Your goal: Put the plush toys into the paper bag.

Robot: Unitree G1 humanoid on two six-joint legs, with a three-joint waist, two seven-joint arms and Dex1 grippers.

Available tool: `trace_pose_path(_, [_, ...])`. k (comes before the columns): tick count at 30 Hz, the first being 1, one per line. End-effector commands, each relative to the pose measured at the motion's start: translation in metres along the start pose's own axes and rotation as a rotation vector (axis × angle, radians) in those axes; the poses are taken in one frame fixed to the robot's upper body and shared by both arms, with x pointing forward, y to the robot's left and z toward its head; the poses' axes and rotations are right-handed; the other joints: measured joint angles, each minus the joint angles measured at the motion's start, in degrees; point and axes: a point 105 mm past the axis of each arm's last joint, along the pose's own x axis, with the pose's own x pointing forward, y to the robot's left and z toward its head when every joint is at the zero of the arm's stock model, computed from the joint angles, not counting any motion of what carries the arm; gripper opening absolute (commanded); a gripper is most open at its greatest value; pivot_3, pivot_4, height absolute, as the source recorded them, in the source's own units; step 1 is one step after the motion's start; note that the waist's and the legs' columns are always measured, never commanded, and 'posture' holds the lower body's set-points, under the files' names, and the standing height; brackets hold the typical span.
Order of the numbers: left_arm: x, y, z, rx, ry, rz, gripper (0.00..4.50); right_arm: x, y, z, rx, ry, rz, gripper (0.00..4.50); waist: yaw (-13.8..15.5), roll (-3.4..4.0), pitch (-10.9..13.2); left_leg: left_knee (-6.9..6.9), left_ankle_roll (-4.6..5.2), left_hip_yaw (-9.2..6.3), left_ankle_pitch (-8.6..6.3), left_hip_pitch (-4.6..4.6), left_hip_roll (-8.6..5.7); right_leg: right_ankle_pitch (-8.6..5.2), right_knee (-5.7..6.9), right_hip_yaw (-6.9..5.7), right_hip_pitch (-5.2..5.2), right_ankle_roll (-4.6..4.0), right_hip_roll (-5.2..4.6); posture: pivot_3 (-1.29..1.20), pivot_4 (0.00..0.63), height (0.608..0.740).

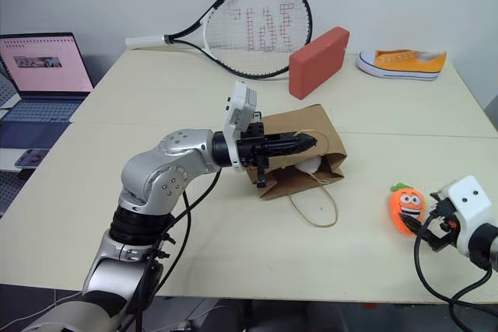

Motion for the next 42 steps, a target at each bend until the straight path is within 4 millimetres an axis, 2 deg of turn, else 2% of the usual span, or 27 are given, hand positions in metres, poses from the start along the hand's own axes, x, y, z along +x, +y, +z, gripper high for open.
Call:
trace_pose_path(1, [0.002,-0.004,0.007,0.038,-0.023,-0.018,0.00,0.003,-0.006,-0.006,-0.015,0.018,0.012,4.48,0.0,0.00,0.0,0.01,0.00,0.00,0.00,-0.01,0.00,0.00,0.00,0.00,0.00,0.00,0.00,0.00,0.150,0.740])
trace_pose_path(3, [0.001,-0.004,0.007,0.041,-0.021,-0.015,0.00,0.008,-0.009,-0.007,-0.006,0.021,0.021,4.48,0.0,0.00,0.0,0.02,0.00,0.01,0.00,0.00,0.00,-0.01,-0.01,0.01,0.01,-0.01,0.00,0.00,0.150,0.740])
trace_pose_path(5, [0.000,-0.005,0.007,0.043,-0.020,-0.012,0.00,0.011,-0.010,-0.005,0.017,0.013,0.027,3.93,-0.1,0.00,0.0,0.04,0.00,0.01,0.00,0.00,0.00,-0.01,0.00,0.02,0.01,-0.01,0.00,0.00,0.150,0.740])
trace_pose_path(15, [-0.003,-0.004,0.005,0.048,-0.014,0.001,0.00,0.015,0.001,-0.006,0.091,0.015,0.097,0.42,0.0,0.00,0.0,0.08,0.00,0.00,0.00,0.00,0.00,0.01,0.00,0.02,0.04,0.03,0.00,0.00,0.150,0.740])
trace_pose_path(17, [-0.004,-0.004,0.005,0.049,-0.013,0.001,0.00,0.016,0.002,-0.001,0.087,-0.010,0.102,0.03,0.0,0.00,0.0,0.09,0.00,0.00,0.00,0.01,0.00,0.01,0.00,0.02,0.06,0.02,0.00,0.00,0.150,0.740])
trace_pose_path(20, [-0.005,-0.002,0.006,0.052,-0.012,0.002,0.00,0.017,0.009,0.015,0.063,-0.060,0.131,0.03,-0.1,0.00,0.0,0.11,0.00,0.01,0.00,0.01,0.00,0.01,-0.01,0.03,0.06,0.01,0.00,0.00,0.150,0.740])
trace_pose_path(22, [-0.006,-0.001,0.007,0.054,-0.013,0.004,0.00,0.015,0.022,0.036,0.026,-0.108,0.198,0.03,-0.2,0.01,0.0,0.11,0.00,0.01,0.00,0.02,0.00,0.01,0.01,0.03,0.06,0.02,0.01,0.00,0.150,0.740])
trace_pose_path(25, [-0.006,-0.001,0.012,0.055,-0.022,0.002,0.00,0.010,0.058,0.069,-0.046,-0.173,0.361,0.03,-0.2,0.02,0.0,0.11,0.00,-0.01,0.00,0.03,0.01,0.02,0.04,0.02,0.05,0.03,0.01,0.00,0.150,0.740])
trace_pose_path(29, [-0.005,-0.002,0.019,0.071,-0.031,-0.006,0.00,0.009,0.094,0.091,-0.090,-0.216,0.496,0.03,0.1,0.00,0.0,0.11,0.00,-0.13,0.00,-0.04,0.00,0.03,0.00,-0.08,0.05,0.07,0.02,0.00,0.150,0.740])
trace_pose_path(32, [-0.007,-0.001,0.028,0.080,-0.046,-0.008,0.00,0.024,0.114,0.108,-0.093,-0.277,0.524,0.03,0.1,-0.04,0.0,0.11,-0.01,-0.14,-0.01,-0.08,0.00,0.04,-0.06,-0.08,0.05,0.08,0.01,0.00,0.150,0.740])
trace_pose_path(37, [-0.006,-0.005,0.029,0.078,-0.045,-0.026,0.00,0.054,0.127,0.127,-0.101,-0.324,0.495,0.03,0.1,-0.04,0.0,0.10,-0.01,-0.14,0.00,-0.08,-0.01,0.03,-0.05,-0.07,0.02,0.06,0.01,0.00,0.150,0.740])
trace_pose_path(42, [-0.005,-0.007,0.029,0.070,-0.050,-0.026,0.00,0.074,0.141,0.138,-0.154,-0.362,0.476,0.03,0.1,-0.03,0.0,0.01,-0.01,-0.19,0.00,-0.10,-0.01,0.14,-0.03,-0.12,-0.04,0.24,0.01,0.00,0.150,0.740])
